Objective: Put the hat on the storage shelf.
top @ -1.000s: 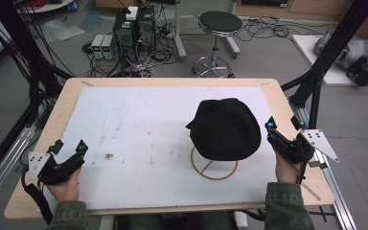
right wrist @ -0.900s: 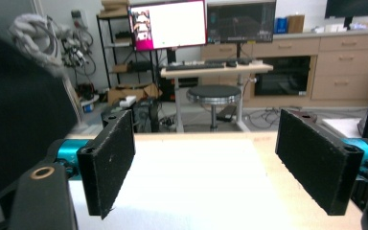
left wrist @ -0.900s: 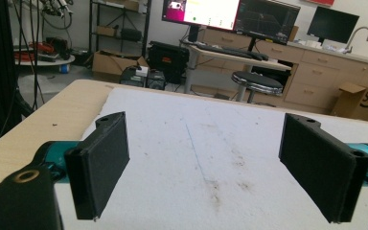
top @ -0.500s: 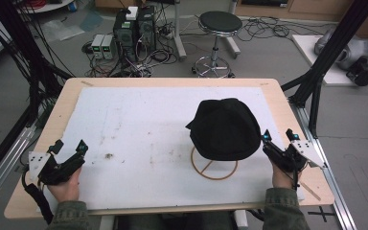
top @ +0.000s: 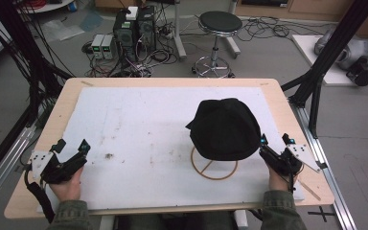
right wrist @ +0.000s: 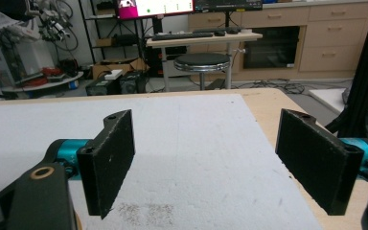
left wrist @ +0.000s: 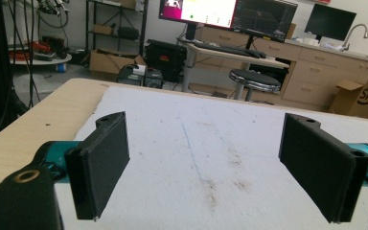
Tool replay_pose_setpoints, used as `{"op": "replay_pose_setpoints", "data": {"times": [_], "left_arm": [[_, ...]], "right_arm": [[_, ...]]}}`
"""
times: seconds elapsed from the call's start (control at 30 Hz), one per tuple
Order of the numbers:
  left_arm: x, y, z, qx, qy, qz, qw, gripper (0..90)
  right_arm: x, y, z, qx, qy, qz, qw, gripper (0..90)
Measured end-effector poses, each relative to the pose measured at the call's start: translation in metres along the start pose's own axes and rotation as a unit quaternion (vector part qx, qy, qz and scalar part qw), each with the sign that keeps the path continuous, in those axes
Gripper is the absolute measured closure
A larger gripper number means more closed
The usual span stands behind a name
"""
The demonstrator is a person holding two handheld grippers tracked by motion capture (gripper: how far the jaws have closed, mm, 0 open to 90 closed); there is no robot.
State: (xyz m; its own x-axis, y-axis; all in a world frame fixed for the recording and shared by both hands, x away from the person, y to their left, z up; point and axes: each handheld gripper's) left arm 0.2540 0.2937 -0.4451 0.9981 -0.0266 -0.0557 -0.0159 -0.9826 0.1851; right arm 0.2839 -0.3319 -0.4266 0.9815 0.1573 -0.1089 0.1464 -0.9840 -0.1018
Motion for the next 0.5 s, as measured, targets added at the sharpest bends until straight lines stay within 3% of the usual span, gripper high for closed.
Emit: {"op": "replay_pose_setpoints", "data": {"times": [0.27, 0.43, 0.5], "left_arm": [[0.0006, -0.0022, 0.0001, -0.002, -0.001, -0.003, 1.0000, 17.8], [0.0002, -0.0033, 0.0000, -0.004, 0.000, -0.005, 1.0000, 17.8], [-0.0006, -0.0030, -0.0003, -0.001, -0.001, -0.003, 1.0000, 17.8]], "right_arm": [[-0.0001, 0.0034, 0.0018, -0.010, 0.000, 0.013, 0.9999, 20.5], [-0.0006, 0.0045, 0.0024, -0.002, -0.005, 0.012, 0.9999, 20.5], [-0.0001, 0.0050, 0.0025, -0.008, -0.002, 0.010, 0.9999, 20.5]]}}
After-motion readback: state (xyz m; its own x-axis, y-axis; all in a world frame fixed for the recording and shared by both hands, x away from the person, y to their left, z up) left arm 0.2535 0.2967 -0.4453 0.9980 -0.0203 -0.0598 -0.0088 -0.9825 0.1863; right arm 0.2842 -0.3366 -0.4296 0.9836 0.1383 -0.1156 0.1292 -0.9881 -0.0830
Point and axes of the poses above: each handheld gripper's, and its own axes: x roughly forward along the jaws, z roughly out of its underside, y roughly to its right, and after that the axes turned 5 degrees about -z, right-handed
